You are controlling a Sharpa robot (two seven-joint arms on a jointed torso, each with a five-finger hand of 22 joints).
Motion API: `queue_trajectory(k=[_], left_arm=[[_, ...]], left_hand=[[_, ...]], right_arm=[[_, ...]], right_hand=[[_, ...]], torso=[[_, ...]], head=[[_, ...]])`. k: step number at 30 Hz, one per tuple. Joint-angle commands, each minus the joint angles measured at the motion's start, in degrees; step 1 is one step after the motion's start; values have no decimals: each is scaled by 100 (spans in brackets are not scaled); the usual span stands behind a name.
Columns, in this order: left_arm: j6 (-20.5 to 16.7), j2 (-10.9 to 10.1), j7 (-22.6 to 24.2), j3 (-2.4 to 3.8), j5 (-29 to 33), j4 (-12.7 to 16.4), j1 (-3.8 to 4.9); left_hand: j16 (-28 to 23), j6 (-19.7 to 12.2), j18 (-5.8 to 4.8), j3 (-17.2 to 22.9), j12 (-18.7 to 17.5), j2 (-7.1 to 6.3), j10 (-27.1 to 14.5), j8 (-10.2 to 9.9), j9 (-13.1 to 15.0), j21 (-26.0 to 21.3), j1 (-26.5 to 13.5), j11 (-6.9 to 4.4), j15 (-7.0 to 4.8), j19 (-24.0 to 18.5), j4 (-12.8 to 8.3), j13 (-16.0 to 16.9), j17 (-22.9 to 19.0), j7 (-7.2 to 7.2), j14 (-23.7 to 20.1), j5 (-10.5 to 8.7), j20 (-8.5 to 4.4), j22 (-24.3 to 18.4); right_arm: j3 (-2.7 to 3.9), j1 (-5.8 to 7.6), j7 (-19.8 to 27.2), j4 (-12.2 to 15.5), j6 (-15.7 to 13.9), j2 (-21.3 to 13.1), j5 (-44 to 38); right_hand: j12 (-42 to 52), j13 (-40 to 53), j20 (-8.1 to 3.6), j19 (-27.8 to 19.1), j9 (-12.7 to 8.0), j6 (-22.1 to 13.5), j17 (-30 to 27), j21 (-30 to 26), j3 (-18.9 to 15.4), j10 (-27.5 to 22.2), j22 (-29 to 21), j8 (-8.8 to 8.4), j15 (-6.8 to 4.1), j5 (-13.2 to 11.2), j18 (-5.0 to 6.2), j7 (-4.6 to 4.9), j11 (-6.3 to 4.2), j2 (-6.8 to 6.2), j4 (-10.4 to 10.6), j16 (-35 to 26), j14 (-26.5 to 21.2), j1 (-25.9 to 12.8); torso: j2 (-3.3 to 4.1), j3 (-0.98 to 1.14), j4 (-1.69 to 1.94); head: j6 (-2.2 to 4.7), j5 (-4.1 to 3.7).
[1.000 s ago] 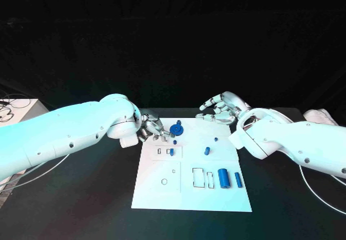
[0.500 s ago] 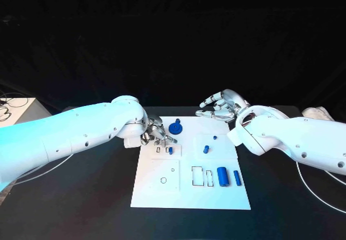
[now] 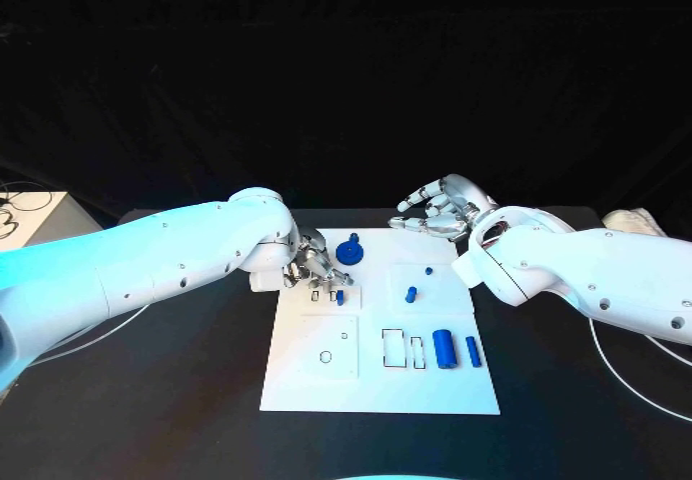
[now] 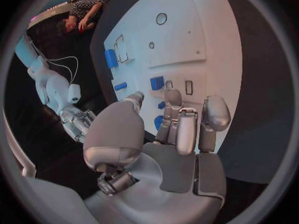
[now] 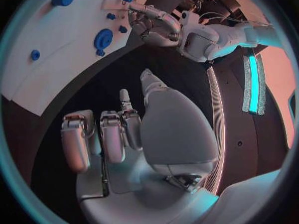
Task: Assemble the parts on the task board
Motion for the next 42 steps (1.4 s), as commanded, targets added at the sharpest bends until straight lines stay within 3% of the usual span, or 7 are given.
queue_trajectory(k=[1, 8, 14, 31, 42], left_arm=[[183, 42, -10, -9, 58, -5, 5], [270, 73, -13, -40, 97, -14, -2], [283, 82, -16, -62, 96, -34, -16], [214, 141, -9, -67, 67, -87, -64], [68, 167, 14, -66, 180, -101, -80]], left_hand=[[-7, -45, -101, -10, 33, -6, -35, 28, 15, 27, 89, -3, -9, -8, -13, 7, 571, 15, 145, 25, 1, 2], [-2, -60, -102, 63, 44, 33, -57, 41, 84, 33, 303, -8, -11, -9, -15, 4, 584, 8, 147, 52, 4, 15], [-2, -60, -102, 72, 53, 33, -51, 43, 91, 35, 327, -9, -12, -8, -16, 15, 586, 7, 148, 52, 4, 18], [0, -64, -103, 107, 60, 48, -52, 43, 110, 40, 390, -11, -13, -4, -14, 18, 590, 5, 149, 53, 4, 28], [13, -73, -108, 475, 101, 223, -39, 14, 186, 62, 765, -33, -31, 8, -18, 47, 624, -16, 166, 51, -6, 67]], right_arm=[[3, 2, -3, -8, 81, 16, -8], [3, 2, -20, -24, 113, 32, -13], [3, 2, -29, -24, 133, 33, -23], [3, 2, -50, -45, 163, 69, -31], [3, 1, -68, -58, 188, 89, -32]], right_hand=[[-23, 945, 7, 610, 8, -36, 1509, 12, -8, -3, 1509, 28, 0, 3, -82, 14, 1, -9, 29, 25, 598, -42], [-25, 944, 7, 610, 8, -36, 1509, 12, -8, -4, 1509, 29, 0, 4, -82, 14, 1, -8, 29, 25, 598, -42], [-15, 952, 7, 610, 10, -34, 1509, 12, -10, 4, 1509, 34, 0, 4, -82, 14, 0, -2, 33, 25, 598, -39], [-16, 950, 8, 610, 13, -30, 1509, 12, -10, 2, 1509, 42, 0, 5, -82, 12, 0, 8, 37, 25, 598, -35], [-11, 954, 8, 610, 15, -29, 1509, 12, -10, 7, 1509, 47, 0, 6, -82, 12, -1, 15, 38, 25, 598, -31]], torso=[[1, 3, -1], [0, -4, -7], [0, 4, -3], [6, 7, 3], [2, 9, -2]], head=[[-21, -5], [-47, -11], [-64, -24], [-87, -32], [-107, -38]])
